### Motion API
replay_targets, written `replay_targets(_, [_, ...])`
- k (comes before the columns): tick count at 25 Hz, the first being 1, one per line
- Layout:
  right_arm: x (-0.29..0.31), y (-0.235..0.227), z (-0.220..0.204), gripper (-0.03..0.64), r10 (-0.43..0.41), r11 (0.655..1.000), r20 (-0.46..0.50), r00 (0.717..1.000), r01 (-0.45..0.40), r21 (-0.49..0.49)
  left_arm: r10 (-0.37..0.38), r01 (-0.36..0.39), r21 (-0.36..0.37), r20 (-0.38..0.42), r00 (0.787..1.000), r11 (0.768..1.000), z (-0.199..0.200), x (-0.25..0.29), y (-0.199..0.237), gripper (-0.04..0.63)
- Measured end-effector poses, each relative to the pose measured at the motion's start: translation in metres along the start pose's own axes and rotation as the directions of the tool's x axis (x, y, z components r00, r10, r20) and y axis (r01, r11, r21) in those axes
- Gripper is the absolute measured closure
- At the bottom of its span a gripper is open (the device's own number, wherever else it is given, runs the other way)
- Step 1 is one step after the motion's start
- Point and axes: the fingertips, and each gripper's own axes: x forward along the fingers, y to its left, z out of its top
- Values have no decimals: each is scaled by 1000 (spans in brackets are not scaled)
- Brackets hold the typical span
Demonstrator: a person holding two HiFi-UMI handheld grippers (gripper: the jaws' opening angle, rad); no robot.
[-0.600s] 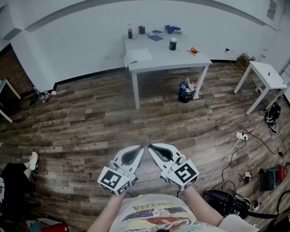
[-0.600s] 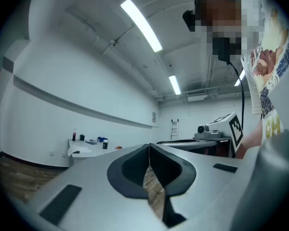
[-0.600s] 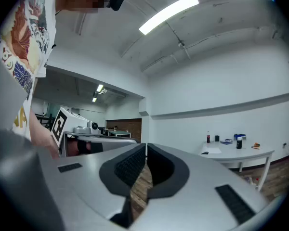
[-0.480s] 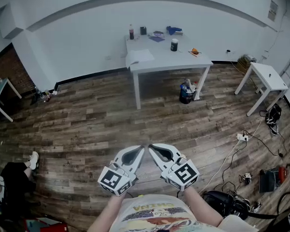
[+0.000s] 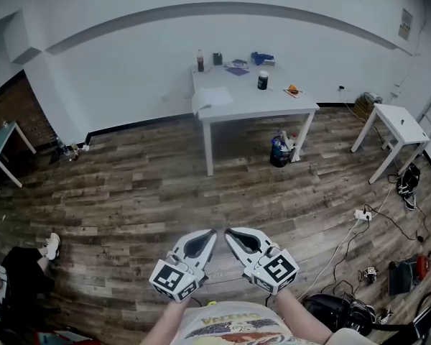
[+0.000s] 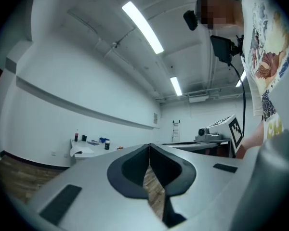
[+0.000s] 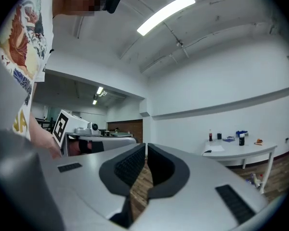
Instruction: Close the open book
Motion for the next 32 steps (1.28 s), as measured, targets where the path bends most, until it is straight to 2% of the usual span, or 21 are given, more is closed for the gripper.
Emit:
replay_targets(4, [-2,6,-7,594,-12,1000,-36,999,11,-13,5,-5,-2,10,1000,1000,3,-9,1,583])
replay_targets(9, [2,12,-5,592,-37,998,-33,999,35,-48,3,-3,3,23,1000,1000,10,-19,6,582])
replay_targets(16, [14,35,2,592,-44,997,-4,999,44,-58,-20,20,11,18,1000,1000,14,-41,9,581])
replay_targets(23, [26,55,-15,592,-59,998,-36,998,58,-32,-23,23,-12,0,1000,1000,3,-65,19,581])
replay_targets(32, [29,47,-25,592,-25,998,-73,997,21,-51,5,-5,-44,14,1000,999,-10,-60,26,582])
